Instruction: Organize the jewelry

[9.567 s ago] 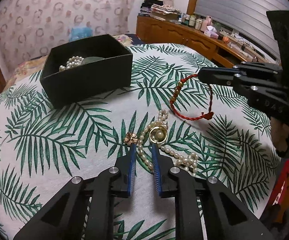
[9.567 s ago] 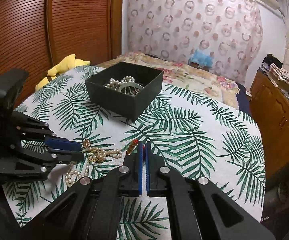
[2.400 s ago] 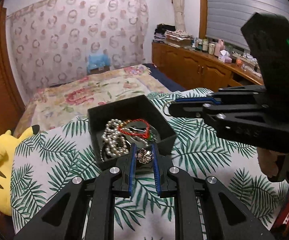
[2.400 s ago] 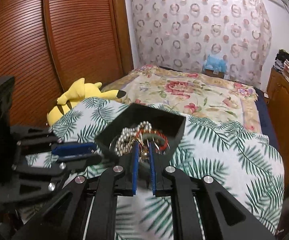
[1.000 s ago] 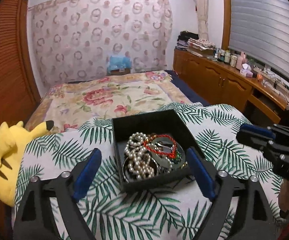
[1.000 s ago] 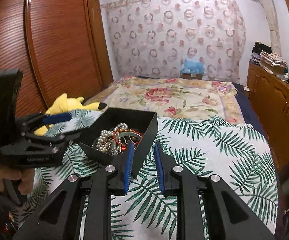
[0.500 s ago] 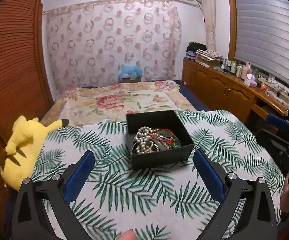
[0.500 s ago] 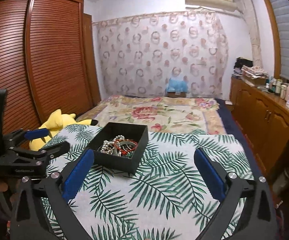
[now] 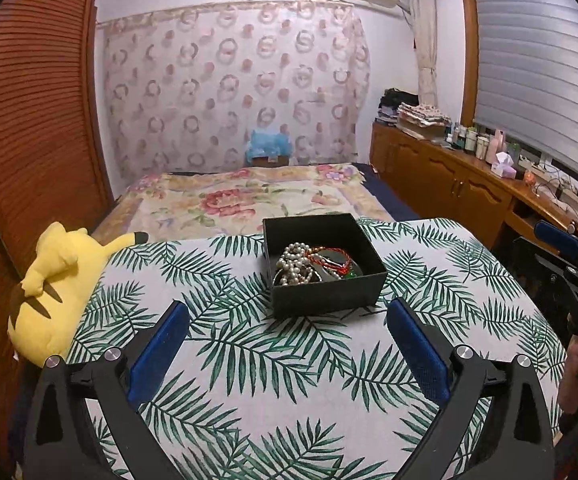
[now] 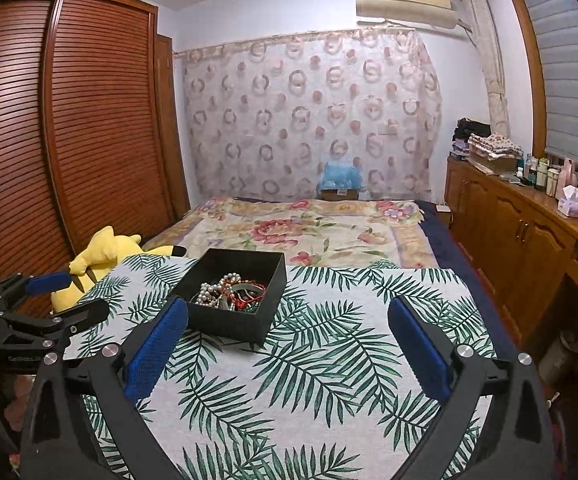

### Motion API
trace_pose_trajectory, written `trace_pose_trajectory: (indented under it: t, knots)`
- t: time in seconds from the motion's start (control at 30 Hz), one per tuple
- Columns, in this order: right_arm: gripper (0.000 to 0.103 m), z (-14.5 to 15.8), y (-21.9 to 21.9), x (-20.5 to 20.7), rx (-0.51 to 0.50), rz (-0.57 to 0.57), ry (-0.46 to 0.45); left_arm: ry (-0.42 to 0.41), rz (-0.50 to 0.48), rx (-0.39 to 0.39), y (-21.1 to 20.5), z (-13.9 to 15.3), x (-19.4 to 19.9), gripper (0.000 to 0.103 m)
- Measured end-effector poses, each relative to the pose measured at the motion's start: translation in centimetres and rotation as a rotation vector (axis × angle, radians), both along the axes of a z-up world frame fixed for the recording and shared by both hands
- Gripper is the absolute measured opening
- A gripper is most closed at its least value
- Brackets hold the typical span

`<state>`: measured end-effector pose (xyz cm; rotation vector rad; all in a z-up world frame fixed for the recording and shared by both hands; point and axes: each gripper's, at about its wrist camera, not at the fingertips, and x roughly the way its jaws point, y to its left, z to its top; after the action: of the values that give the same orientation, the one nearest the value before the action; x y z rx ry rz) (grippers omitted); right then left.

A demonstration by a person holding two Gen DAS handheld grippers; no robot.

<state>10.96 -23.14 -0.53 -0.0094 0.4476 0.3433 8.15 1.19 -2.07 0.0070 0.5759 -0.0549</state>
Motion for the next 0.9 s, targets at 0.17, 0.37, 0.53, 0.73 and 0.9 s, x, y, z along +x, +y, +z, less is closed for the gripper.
trace_pose_trajectory:
  t: [0.17, 0.37, 0.53, 0.73, 0.9]
  knots:
    - [0.101, -0.03, -0.01, 0.0, -0.004, -0.008, -0.002, 0.001, 0.002, 0.001, -0.17, -0.06, -0.09, 0.095]
    - [0.101, -0.27, 0.08, 0.09, 0.001, -0.008, 0.006, -0.005, 0.0, -0.005, -0.18, 0.12, -0.23, 0.095]
    - [0.101, -0.36, 0.07, 0.16, -0.001, -0.007, 0.007, -0.005, -0.001, -0.007, -0.23, 0.16, -0.22, 0.095]
    - [0.101, -0.45, 0.15, 0.15, 0.0, -0.007, 0.007, -0.011, 0.004, -0.01, -0.4, 0.4, -0.44, 0.095]
    - [0.101, -0.42, 0.15, 0.17, 0.0, -0.008, 0.006, -0.017, 0.01, -0.01, -0.37, 0.55, -0.57, 0.095]
